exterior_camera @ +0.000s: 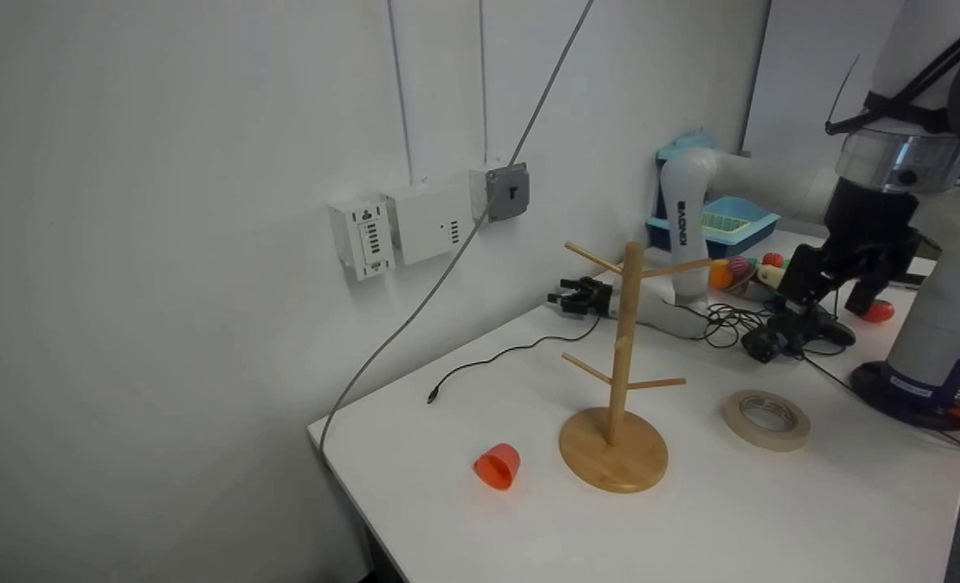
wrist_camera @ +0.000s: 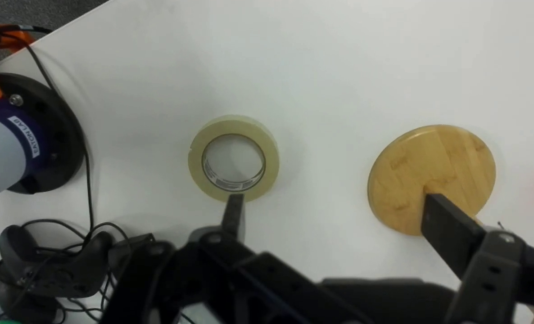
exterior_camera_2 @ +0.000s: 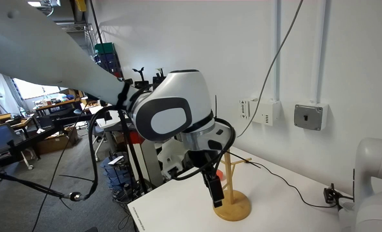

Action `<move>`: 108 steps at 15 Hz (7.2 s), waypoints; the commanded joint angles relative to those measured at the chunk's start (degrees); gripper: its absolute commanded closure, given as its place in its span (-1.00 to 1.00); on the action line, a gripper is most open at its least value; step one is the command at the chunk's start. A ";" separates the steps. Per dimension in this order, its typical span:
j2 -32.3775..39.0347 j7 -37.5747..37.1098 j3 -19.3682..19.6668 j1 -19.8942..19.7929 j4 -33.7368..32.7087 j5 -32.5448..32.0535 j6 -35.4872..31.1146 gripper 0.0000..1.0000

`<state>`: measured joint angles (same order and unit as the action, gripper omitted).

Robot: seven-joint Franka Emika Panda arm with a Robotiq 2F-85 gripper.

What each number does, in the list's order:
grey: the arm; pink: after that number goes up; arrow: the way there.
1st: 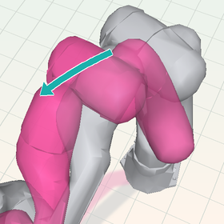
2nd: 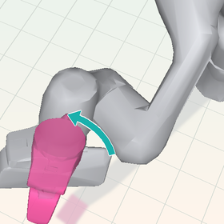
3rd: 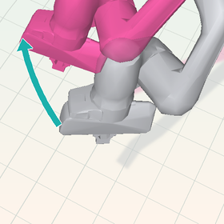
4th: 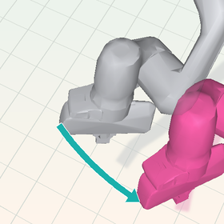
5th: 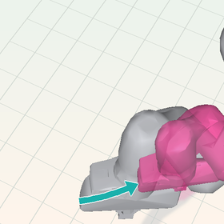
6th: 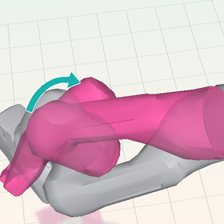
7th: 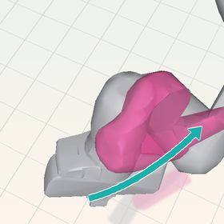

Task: Hang the masking tape on the wooden stand

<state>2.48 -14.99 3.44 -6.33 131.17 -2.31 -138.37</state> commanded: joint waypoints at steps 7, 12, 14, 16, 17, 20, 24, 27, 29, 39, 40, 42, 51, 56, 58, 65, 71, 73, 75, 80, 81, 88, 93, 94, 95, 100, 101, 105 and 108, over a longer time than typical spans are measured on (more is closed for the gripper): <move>3.25 0.11 2.12 0.51 -3.98 0.09 0.30 -1.00; 5.07 -0.48 2.28 0.56 -4.86 -0.55 -0.80 -1.00; 6.56 -0.51 2.27 0.71 -5.19 -0.91 -1.98 -1.00; 8.05 -0.36 2.27 0.81 -5.55 -0.62 -3.10 -1.00; 8.69 -0.26 2.24 0.90 -5.66 -0.35 -3.54 -1.00; 11.44 -1.53 2.60 1.53 -5.83 -1.36 -6.44 -1.00; 15.80 -3.96 3.74 2.82 -7.11 -2.56 -10.02 -1.00; 19.46 -5.10 4.78 3.69 -8.82 -2.27 -12.23 -1.00; 21.85 -5.60 5.51 4.17 -10.16 -1.77 -13.77 -1.00; 30.37 -4.91 6.44 3.50 -17.26 1.50 -13.94 -1.00; 30.94 -4.71 6.20 3.25 -17.71 2.16 -13.99 -1.00; 32.05 -4.56 5.69 2.76 -18.70 3.88 -13.81 -1.00; 36.82 -4.09 4.97 0.79 -22.62 10.81 -13.03 -1.00; 39.17 -4.05 5.42 -0.25 -23.62 11.22 -12.99 -1.00; 39.95 -4.18 5.51 -0.48 -23.80 11.22 -13.65 -1.00; 42.16 -4.73 4.81 -0.89 -24.39 12.81 -14.61 -1.00; 43.33 -4.80 4.35 -0.62 -24.85 14.48 -14.63 -0.97; 43.63 -4.77 4.20 -0.51 -24.86 14.60 -14.64 -0.76; 43.76 -4.73 4.06 -0.45 -24.76 14.58 -14.72 -0.20; 44.07 -4.72 4.21 -0.28 -24.82 14.34 -14.80 0.57; 43.99 -4.73 4.31 -0.20 -24.76 14.24 -14.77 0.71; 40.71 -4.62 5.94 1.12 -22.50 12.66 -14.44 0.88; 36.54 -4.32 7.80 2.83 -20.56 9.95 -12.70 0.88; 35.62 -4.38 8.20 3.20 -20.05 9.29 -12.83 0.88; 34.66 -4.33 8.51 3.48 -19.66 8.56 -12.69 0.88; 29.22 -3.34 9.05 4.01 -16.57 5.41 -12.34 0.88; 27.91 -2.80 8.57 3.76 -15.62 5.26 -12.47 0.88; 22.84 -0.13 6.71 2.96 -11.79 5.76 -12.71 0.88; 19.23 2.04 4.37 2.27 -8.94 7.55 -13.54 0.88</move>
<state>27.18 -15.99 9.95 -3.08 117.77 3.90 -151.79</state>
